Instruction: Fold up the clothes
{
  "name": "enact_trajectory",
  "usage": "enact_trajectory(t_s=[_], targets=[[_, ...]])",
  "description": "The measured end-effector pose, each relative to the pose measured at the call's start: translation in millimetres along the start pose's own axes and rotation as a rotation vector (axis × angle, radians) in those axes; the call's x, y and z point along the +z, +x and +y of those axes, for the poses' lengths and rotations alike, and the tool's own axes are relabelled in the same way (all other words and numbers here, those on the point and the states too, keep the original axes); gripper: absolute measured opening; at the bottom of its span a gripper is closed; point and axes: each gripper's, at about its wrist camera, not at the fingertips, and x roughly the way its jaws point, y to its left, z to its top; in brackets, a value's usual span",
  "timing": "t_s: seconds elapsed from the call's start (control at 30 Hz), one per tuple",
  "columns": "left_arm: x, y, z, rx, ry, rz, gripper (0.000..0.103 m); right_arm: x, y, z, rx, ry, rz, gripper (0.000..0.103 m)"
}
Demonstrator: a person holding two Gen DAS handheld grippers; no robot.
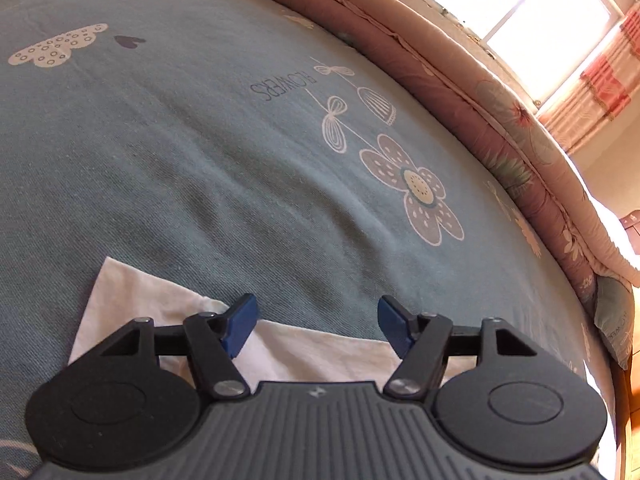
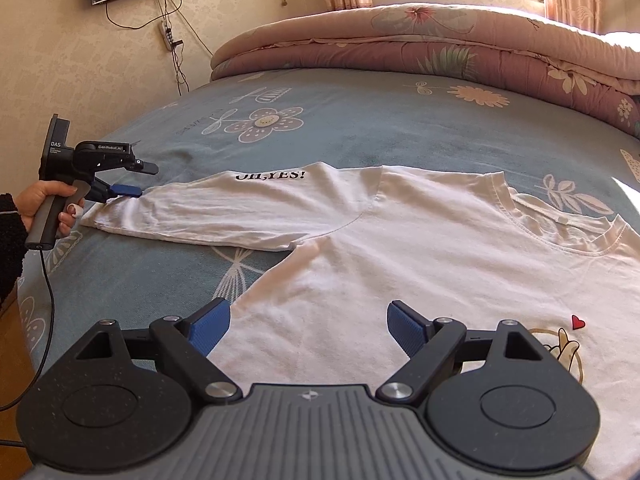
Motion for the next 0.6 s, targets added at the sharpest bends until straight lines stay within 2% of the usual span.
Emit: enact_trajectory(t_s=[0.07, 0.13, 0.27, 0.3, 0.37, 0.43, 0.47, 0.57, 0.6], targets=[[-1, -9, -3, -0.029, 0.018, 0.009, 0.066, 2, -3, 2, -0.003, -0.014, -0.007, 0.090], [-7, -19, -9, -0.085, 0.073, 0.018, 0.072, 3, -4, 1, -0.002, -0.015, -0.012, 0.093], [-20, -27, -3, 0.027, 0.156, 0.008, 0.074, 5, -2, 2, 0.002, -0.008, -0.008, 0.093], [-24, -29, -1, 0.056, 0.176, 0.006, 0.066, 5, -1, 2, 0.004, -0.007, -0.006, 0.093], [-30, -33, 2, 0.113, 0.218, 0.001, 0.061, 5, -1, 3, 0.007, -0.014, -0.005, 0.093], [-29, -38, -8, 0.150, 0.221, 0.007, 0.062, 8, 0, 3, 0.003, -0.026, 0.007, 0.094], [-31, -41, -17, 0.161, 0.263, 0.011, 0.067, 11, 2, 2, 0.003, -0.030, 0.014, 0.094], [-45, -45, -47, 0.131, 0.452, -0.010, 0.075, 34, 17, -4, 0.015, -0.035, 0.026, 0.098], [-49, -40, -51, 0.159, 0.484, -0.004, 0.076, 43, 23, -6, 0.019, -0.036, 0.027, 0.102]])
